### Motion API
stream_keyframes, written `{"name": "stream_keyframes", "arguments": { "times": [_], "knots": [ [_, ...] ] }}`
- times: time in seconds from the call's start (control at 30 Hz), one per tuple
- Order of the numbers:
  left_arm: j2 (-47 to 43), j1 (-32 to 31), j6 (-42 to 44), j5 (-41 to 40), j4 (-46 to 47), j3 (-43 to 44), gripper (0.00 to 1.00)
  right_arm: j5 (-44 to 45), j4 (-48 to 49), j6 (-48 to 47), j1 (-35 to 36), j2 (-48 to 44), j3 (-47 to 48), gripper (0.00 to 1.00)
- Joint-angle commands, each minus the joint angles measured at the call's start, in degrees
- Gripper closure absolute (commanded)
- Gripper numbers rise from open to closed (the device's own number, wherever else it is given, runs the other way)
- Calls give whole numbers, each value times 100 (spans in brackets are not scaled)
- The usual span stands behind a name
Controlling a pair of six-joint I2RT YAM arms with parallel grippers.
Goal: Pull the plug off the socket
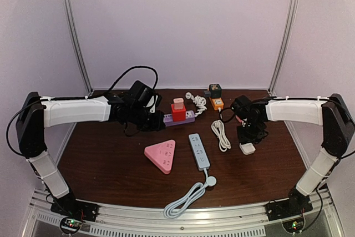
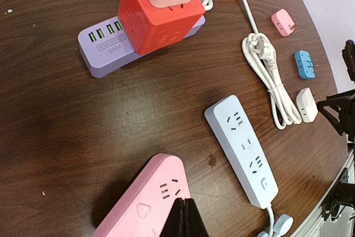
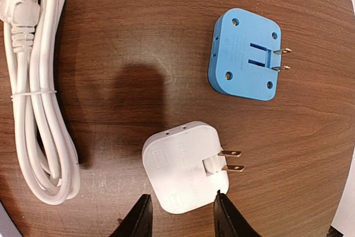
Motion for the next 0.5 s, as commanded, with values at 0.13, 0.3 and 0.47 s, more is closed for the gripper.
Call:
{"name": "stream_keyframes", "arguments": {
  "times": [0.13, 0.3, 0.47],
  "knots": [
    [-203, 61, 140, -117, 6, -23, 100, -185, 222, 49, 113, -138, 279, 58],
    [-259, 119, 125, -161, 8, -57, 99, -536, 636, 40, 208, -119, 738, 50],
    [-424, 203, 107, -208, 5, -203, 99, -766, 1115, 26, 363, 149, 1276, 40]
  ]
}}
